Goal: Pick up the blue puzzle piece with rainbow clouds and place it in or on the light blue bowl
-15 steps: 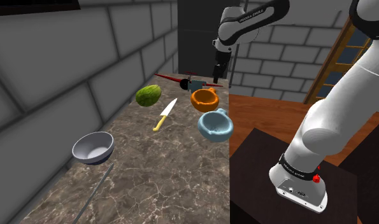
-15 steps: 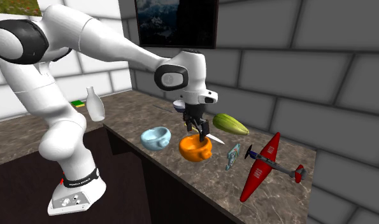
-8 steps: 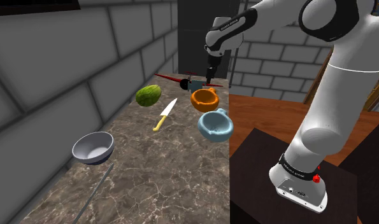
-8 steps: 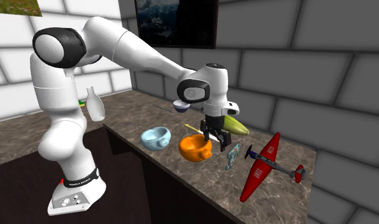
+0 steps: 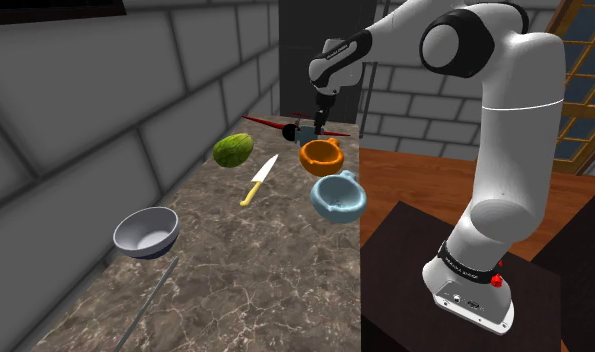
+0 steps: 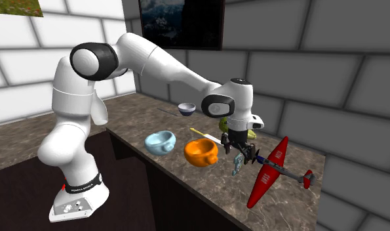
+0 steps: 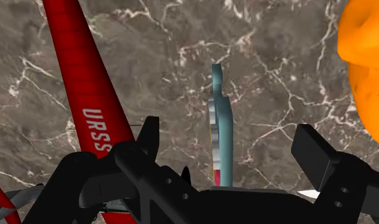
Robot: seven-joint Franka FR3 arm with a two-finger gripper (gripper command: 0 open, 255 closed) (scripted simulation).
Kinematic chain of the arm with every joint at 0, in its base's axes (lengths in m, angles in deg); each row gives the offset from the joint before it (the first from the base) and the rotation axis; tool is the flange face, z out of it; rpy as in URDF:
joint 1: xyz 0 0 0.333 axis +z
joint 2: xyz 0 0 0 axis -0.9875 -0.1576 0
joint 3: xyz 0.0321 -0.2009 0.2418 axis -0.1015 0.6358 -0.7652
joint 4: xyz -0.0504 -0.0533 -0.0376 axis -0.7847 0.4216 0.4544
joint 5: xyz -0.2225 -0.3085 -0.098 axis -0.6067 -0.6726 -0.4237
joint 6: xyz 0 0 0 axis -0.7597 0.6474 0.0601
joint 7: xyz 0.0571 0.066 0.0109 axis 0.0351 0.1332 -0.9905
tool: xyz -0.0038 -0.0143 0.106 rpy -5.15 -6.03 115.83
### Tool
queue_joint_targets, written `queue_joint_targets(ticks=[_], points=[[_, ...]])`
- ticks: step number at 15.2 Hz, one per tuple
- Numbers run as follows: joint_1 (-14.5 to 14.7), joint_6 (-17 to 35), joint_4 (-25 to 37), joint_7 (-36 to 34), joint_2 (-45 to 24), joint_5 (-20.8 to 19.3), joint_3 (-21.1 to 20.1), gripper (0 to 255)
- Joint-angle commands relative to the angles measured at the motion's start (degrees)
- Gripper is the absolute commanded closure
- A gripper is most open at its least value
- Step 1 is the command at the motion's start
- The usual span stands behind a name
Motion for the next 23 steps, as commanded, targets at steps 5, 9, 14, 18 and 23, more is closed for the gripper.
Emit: queue_joint_targets(ticks=[5, 9, 14, 18, 23], points=[[-0.4, 3.1, -0.5, 0.9, -2.7, 1.2, -0.6, 0], [-0.4, 3.1, -0.5, 0.9, -2.7, 1.2, -0.6, 0], [-0.4, 3.1, -0.5, 0.9, -2.7, 1.2, -0.6, 255], [-0.4, 3.1, -0.5, 0.9, -2.7, 1.2, -0.6, 255], [-0.3, 2.5, -0.2, 0.7, -2.3, 1.0, -0.5, 255]])
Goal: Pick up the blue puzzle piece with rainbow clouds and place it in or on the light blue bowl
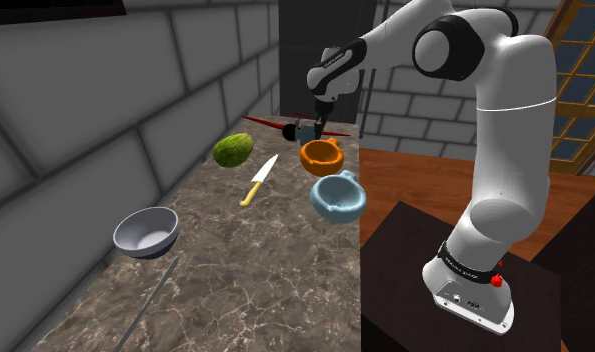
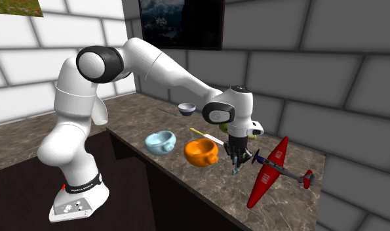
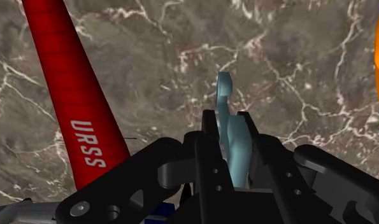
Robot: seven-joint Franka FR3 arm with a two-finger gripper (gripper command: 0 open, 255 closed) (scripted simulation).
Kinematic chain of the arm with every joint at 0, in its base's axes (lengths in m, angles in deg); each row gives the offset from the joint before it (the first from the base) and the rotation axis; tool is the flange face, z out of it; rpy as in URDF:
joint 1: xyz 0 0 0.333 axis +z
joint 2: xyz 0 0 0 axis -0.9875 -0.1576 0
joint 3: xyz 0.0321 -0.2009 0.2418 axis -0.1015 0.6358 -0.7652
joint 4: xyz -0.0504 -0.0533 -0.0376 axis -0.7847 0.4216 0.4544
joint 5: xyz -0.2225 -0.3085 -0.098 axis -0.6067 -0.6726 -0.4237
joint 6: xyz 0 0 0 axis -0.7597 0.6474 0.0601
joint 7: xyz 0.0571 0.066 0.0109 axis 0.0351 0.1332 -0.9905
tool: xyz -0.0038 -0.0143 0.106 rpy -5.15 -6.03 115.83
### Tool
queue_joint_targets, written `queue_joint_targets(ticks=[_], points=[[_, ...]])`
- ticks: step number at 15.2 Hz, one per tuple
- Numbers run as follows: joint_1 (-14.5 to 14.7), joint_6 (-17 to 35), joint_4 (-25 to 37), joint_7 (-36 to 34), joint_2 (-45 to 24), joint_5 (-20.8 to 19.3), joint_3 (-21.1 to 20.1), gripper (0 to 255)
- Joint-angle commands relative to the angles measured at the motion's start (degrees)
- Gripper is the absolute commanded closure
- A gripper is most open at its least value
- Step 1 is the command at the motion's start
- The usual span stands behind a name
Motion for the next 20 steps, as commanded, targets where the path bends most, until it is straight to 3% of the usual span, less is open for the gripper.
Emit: queue_joint_targets(ticks=[1, 20], points=[[0.1, -1.0, 0.4, -0.3, 0.6, -0.3, 0.1, 255], [0.6, -13.5, 7.8, -2.6, 6.0, -3.1, 1.3, 255]])
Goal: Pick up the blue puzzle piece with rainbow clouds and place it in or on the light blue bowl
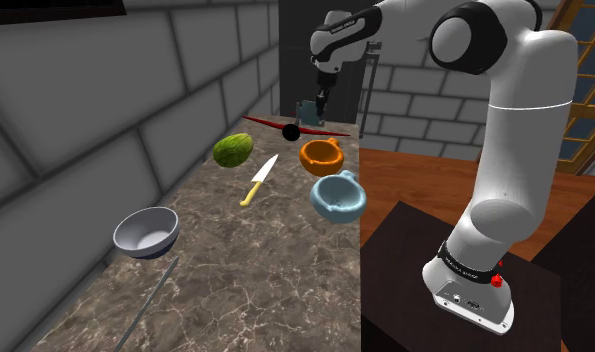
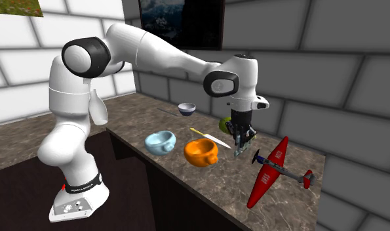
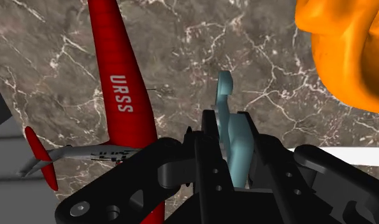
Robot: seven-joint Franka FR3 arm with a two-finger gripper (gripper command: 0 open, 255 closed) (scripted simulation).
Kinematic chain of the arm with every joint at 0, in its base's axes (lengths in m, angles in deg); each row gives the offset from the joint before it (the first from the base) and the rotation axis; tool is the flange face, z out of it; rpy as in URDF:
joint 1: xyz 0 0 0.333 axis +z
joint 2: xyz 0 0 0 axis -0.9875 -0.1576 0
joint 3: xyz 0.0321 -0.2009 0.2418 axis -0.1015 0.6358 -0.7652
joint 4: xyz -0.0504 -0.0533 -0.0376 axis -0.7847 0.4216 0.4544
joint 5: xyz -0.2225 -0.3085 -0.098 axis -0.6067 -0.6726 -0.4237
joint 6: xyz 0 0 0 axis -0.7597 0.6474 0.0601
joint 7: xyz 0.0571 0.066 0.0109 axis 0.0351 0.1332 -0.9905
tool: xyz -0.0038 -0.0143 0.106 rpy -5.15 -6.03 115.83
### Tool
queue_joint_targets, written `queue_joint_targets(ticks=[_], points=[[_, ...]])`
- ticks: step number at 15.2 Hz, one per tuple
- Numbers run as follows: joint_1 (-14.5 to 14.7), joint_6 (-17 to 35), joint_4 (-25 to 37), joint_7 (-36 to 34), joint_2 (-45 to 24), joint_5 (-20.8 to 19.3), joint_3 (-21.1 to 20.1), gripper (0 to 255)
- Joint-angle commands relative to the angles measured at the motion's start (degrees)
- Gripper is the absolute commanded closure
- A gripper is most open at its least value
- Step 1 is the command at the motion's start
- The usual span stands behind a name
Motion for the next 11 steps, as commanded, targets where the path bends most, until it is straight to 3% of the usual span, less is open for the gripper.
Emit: queue_joint_targets(ticks=[1, 11], points=[[0.0, -1.4, 0.9, -0.2, 0.4, -0.2, 0.1, 255], [-0.2, -8.6, 7.2, -1.0, 1.5, -0.9, 0.4, 255]])
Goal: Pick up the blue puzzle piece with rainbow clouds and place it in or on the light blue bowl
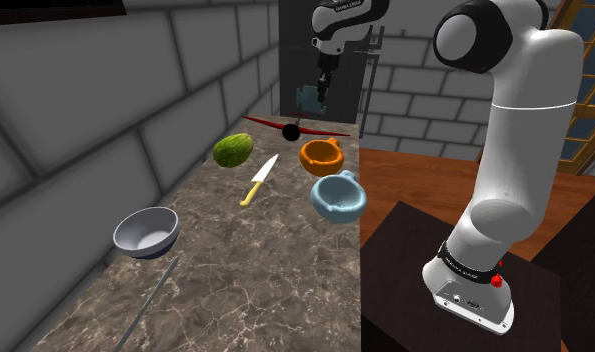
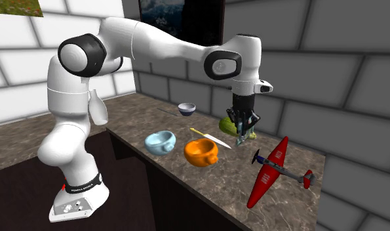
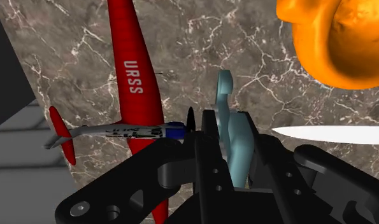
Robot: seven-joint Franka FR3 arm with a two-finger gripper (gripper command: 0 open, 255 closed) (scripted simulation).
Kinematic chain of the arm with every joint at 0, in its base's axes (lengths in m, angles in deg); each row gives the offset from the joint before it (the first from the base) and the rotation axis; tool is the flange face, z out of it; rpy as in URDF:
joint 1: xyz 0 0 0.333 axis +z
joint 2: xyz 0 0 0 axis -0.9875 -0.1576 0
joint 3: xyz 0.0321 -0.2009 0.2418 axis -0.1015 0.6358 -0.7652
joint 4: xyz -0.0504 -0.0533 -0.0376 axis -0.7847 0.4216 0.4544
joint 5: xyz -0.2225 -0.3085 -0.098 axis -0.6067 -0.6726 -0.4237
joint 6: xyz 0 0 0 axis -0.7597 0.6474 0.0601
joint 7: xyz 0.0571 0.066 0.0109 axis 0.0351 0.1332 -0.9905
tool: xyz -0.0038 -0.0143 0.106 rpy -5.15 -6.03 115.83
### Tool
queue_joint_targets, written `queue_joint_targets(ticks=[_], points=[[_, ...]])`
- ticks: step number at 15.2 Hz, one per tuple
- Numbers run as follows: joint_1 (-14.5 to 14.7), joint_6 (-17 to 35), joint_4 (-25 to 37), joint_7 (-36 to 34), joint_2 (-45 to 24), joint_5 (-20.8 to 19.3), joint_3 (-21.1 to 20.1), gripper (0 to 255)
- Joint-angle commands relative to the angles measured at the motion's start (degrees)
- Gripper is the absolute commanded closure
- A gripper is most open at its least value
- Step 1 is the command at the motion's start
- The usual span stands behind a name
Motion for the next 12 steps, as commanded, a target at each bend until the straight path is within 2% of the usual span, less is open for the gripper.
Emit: queue_joint_targets(ticks=[1, 6, 12], points=[[0.0, -0.9, 0.7, -0.1, 0.2, -0.1, 0.0, 255], [3.5, 3.0, -14.5, -4.4, 12.3, -4.2, -0.7, 255], [5.7, 5.1, -29.1, -10.6, 25.7, -8.5, -3.3, 255]])
